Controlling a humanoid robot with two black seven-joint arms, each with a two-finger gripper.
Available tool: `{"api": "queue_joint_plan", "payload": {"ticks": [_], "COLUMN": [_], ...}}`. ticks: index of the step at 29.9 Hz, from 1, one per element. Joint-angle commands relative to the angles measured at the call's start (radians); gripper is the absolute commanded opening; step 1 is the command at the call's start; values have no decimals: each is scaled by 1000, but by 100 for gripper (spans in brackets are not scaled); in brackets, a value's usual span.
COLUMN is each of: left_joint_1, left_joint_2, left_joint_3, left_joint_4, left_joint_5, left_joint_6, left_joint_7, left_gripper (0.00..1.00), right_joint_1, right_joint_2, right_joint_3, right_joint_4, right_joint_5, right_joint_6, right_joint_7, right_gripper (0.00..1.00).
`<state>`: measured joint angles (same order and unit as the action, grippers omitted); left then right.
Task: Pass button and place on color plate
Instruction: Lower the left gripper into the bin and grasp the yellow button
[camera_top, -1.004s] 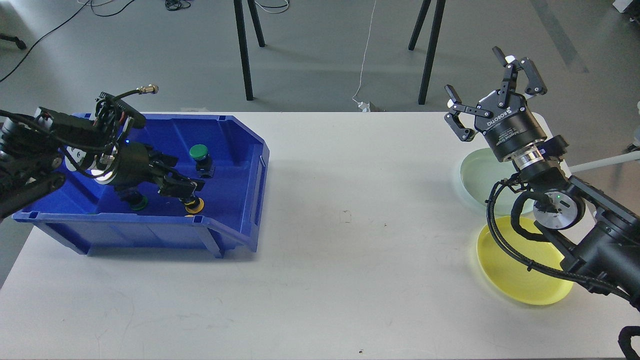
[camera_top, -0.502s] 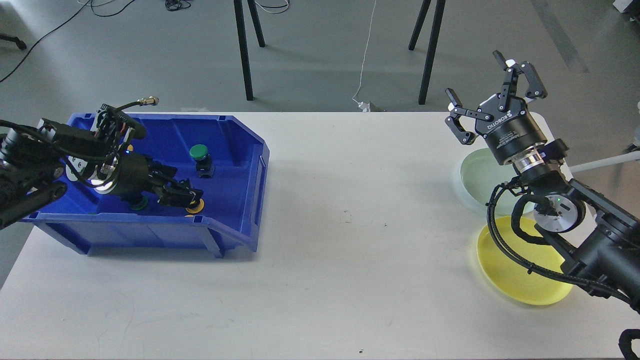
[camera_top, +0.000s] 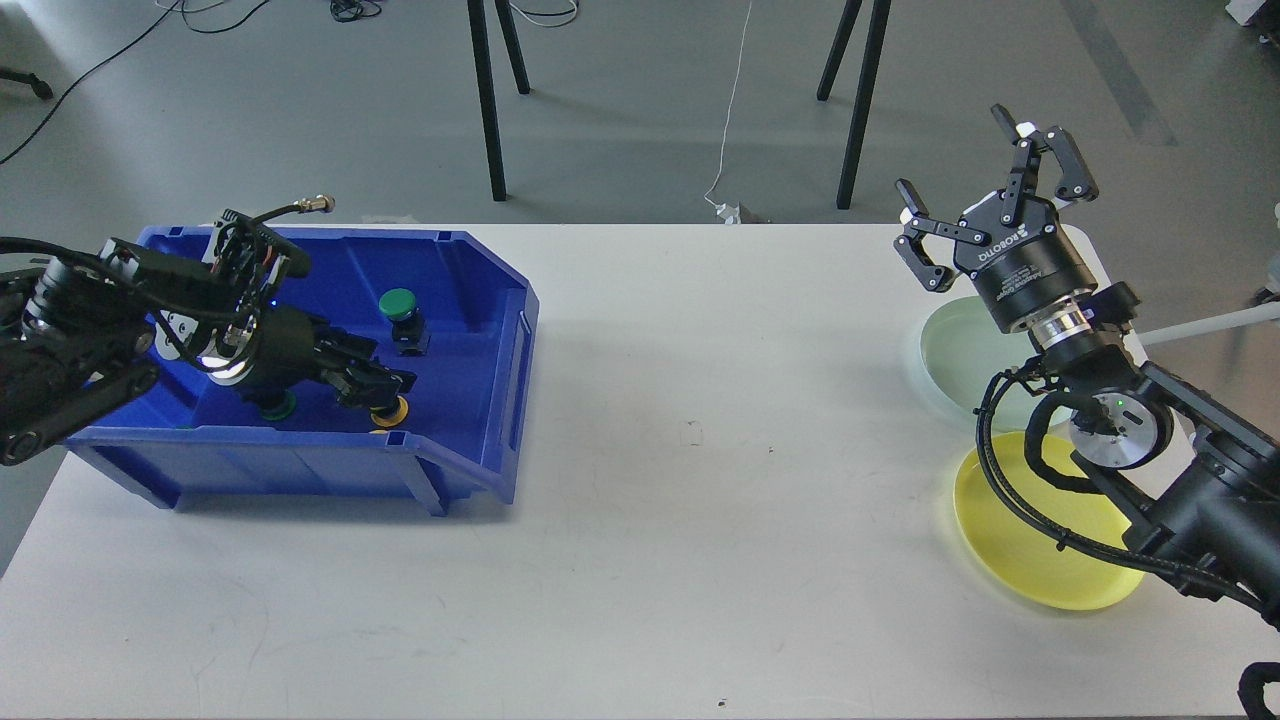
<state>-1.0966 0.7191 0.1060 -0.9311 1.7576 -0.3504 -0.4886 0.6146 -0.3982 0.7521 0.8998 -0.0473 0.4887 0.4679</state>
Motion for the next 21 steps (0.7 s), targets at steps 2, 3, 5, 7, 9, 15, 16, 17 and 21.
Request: {"api": "queue_joint_plan", "payload": {"ticks": [2, 3, 5, 7, 9, 15, 16, 17, 21], "left_joint_1": [9, 9, 9, 9, 9, 9, 9, 11, 12], "left_joint_2": [0, 0, 0, 0, 0, 0, 0, 0, 2], "left_joint_3": [0, 0, 0, -2, -2, 0, 0, 0, 1], "left_joint_4": [0, 0, 0, 0, 0, -2, -2, -2, -2], "left_joint_5": [0, 0, -1, -1, -6, -6, -6, -6, -3], "left_joint_6": [19, 19, 22, 25, 28, 25, 25, 25, 24], "left_joint_7": [0, 0, 0, 0, 0, 0, 0, 0, 0], "left_gripper": [58, 58, 57, 57, 59, 68, 70, 71, 73], "right_joint_1": [-7, -9, -9, -9, -9, -9, -9, -9, -15], "right_joint_2": [-1, -1, 1, 1, 1, 1, 1, -1, 1], "right_joint_3": [4, 6, 4, 6, 6, 6, 6, 6, 7], "right_joint_4": [1, -1, -1, -1, -1, -1, -1, -1, -1], "right_joint_5": [0, 0, 0, 0, 0, 0, 0, 0, 0], "right_joint_6": [0, 0, 0, 0, 0, 0, 0, 0, 0], "right_joint_7": [0, 0, 0, 0, 0, 0, 0, 0, 0], "right_gripper": [99, 99, 99, 99, 99, 99, 99, 99, 99]}}
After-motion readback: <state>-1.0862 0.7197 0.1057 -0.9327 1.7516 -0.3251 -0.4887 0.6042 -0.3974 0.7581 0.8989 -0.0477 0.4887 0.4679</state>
